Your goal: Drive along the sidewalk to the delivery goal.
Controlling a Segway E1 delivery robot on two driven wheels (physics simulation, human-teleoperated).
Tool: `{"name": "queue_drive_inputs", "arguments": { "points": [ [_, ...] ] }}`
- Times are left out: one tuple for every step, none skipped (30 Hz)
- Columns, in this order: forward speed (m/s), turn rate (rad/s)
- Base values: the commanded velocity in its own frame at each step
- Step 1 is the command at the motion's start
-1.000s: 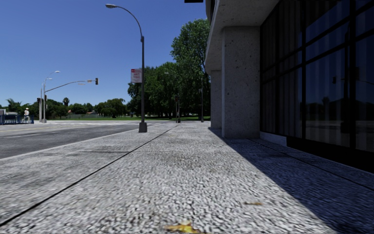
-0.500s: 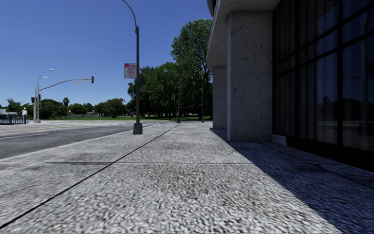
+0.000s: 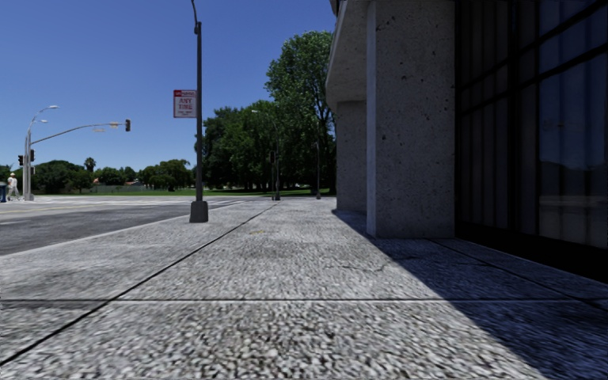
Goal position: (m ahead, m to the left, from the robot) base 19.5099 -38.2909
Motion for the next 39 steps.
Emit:
{"name": "queue_drive_inputs", "arguments": {
  "points": [
    [2.00, 0.00],
    [2.00, 0.00],
    [2.00, 0.00],
    [2.00, 0.00],
    [2.00, 0.00],
    [2.00, 0.00],
    [2.00, 0.00],
    [2.00, 0.00],
    [2.00, 0.00],
    [2.00, 0.00],
    [2.00, 0.00],
    [2.00, 0.00],
    [2.00, 0.00],
    [2.00, 0.00],
    [2.00, 0.00],
    [2.00, 0.00],
    [2.00, 0.00],
    [2.00, 0.00],
    [2.00, 0.00],
    [2.00, 0.00],
    [2.00, 0.00],
    [2.00, 0.00],
    [2.00, 0.00],
    [2.00, 0.00],
    [2.00, 0.00],
    [2.00, 0.00],
    [2.00, 0.00],
    [2.00, 0.00],
    [2.00, 0.00],
    [2.00, 0.00],
    [2.00, 0.00],
    [2.00, 0.00],
    [2.00, 0.00],
    [2.00, 0.00],
    [2.00, 0.00],
    [2.00, 0.00],
    [2.00, 0.00],
    [2.00, 0.00],
    [2.00, 0.00]
  ]
}}
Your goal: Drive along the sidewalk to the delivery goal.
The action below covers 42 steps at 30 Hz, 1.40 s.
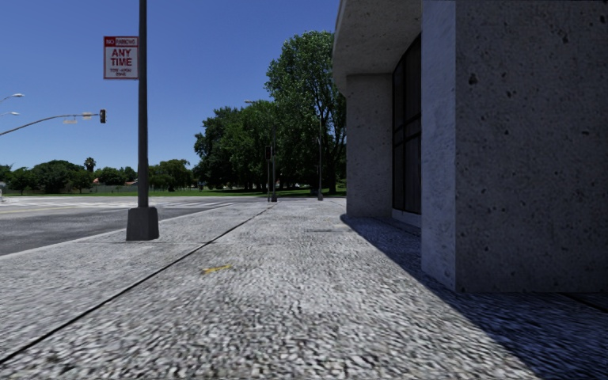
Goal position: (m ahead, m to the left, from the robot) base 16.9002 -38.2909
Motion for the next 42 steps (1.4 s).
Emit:
{"name": "queue_drive_inputs", "arguments": {
  "points": [
    [2.00, 0.00],
    [2.00, 0.00],
    [2.00, 0.00],
    [2.00, 0.00],
    [2.00, 0.00],
    [2.00, 0.00],
    [2.00, 0.00],
    [2.00, 0.00],
    [2.00, 0.00],
    [2.00, 0.00],
    [2.00, 0.00],
    [2.00, 0.00],
    [2.00, 0.00],
    [2.00, 0.00],
    [2.00, 0.00],
    [2.00, 0.00],
    [2.00, 0.00],
    [2.00, 0.00],
    [2.00, 0.00],
    [2.00, 0.00],
    [2.00, 0.00],
    [2.00, 0.00],
    [2.00, 0.00],
    [2.00, 0.00],
    [2.00, 0.00],
    [2.00, 0.00],
    [2.00, 0.00],
    [2.00, 0.00],
    [2.00, 0.00],
    [2.00, 0.00],
    [2.00, 0.00],
    [2.00, 0.00],
    [2.00, 0.00],
    [2.00, 0.00],
    [2.00, 0.00],
    [2.00, 0.00],
    [2.00, 0.00],
    [2.00, 0.00],
    [2.00, 0.00],
    [2.00, 0.00],
    [2.00, 0.00],
    [2.00, 0.00]
  ]
}}
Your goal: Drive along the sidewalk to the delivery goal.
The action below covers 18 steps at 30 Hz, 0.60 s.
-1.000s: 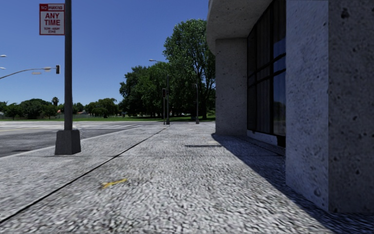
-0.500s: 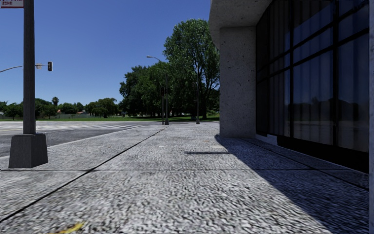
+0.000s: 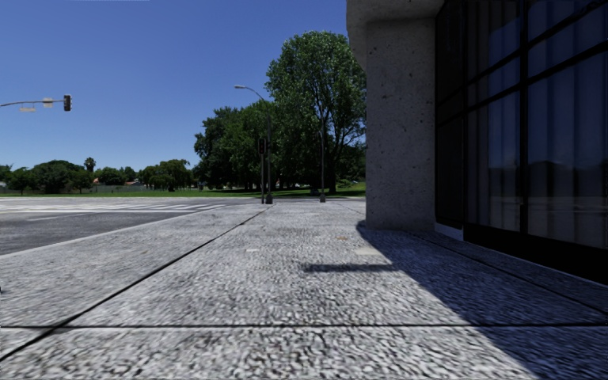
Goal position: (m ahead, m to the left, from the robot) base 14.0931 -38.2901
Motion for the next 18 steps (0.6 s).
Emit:
{"name": "queue_drive_inputs", "arguments": {
  "points": [
    [2.00, 0.00],
    [2.00, 0.00],
    [2.00, 0.00],
    [2.00, 0.00],
    [2.00, 0.00],
    [2.00, 0.00],
    [2.00, 0.00],
    [2.00, 0.00],
    [2.00, 0.00],
    [2.00, 0.00],
    [2.00, 0.00],
    [2.00, 0.00],
    [2.00, 0.00],
    [2.00, 0.00],
    [2.00, 0.00],
    [2.00, 0.00],
    [2.00, 0.00],
    [2.00, 0.00]
  ]
}}
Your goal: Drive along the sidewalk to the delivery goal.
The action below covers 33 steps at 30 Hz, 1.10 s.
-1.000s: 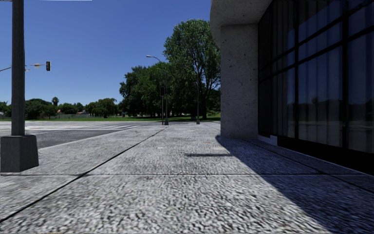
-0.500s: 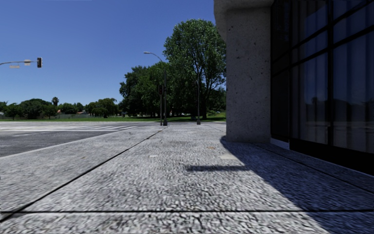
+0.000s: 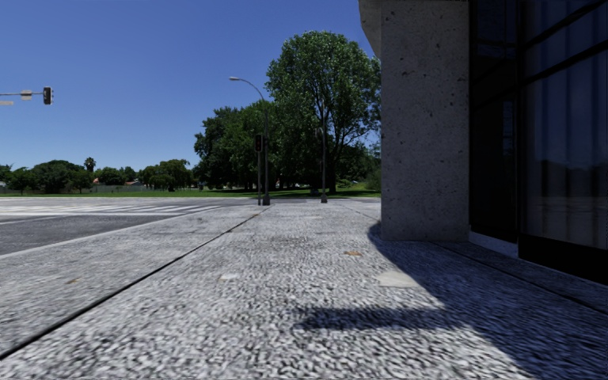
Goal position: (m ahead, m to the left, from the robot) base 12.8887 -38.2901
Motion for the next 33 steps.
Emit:
{"name": "queue_drive_inputs", "arguments": {
  "points": [
    [2.00, 0.00],
    [2.00, 0.00],
    [2.00, 0.00],
    [2.00, 0.00],
    [2.00, 0.00],
    [2.00, 0.00],
    [2.00, 0.00],
    [2.00, 0.00],
    [2.00, 0.00],
    [2.00, 0.00],
    [2.00, 0.00],
    [2.00, 0.00],
    [2.00, 0.00],
    [2.00, 0.00],
    [2.00, 0.00],
    [2.00, 0.00],
    [2.00, 0.00],
    [2.00, 0.00],
    [2.00, 0.00],
    [2.00, 0.00],
    [2.00, 0.00],
    [2.00, 0.00],
    [2.00, 0.00],
    [2.00, 0.00],
    [2.00, 0.00],
    [2.00, 0.00],
    [2.00, 0.00],
    [2.00, 0.00],
    [2.00, 0.00],
    [2.00, 0.00],
    [2.00, 0.00],
    [2.00, 0.00],
    [2.00, 0.00]
  ]
}}
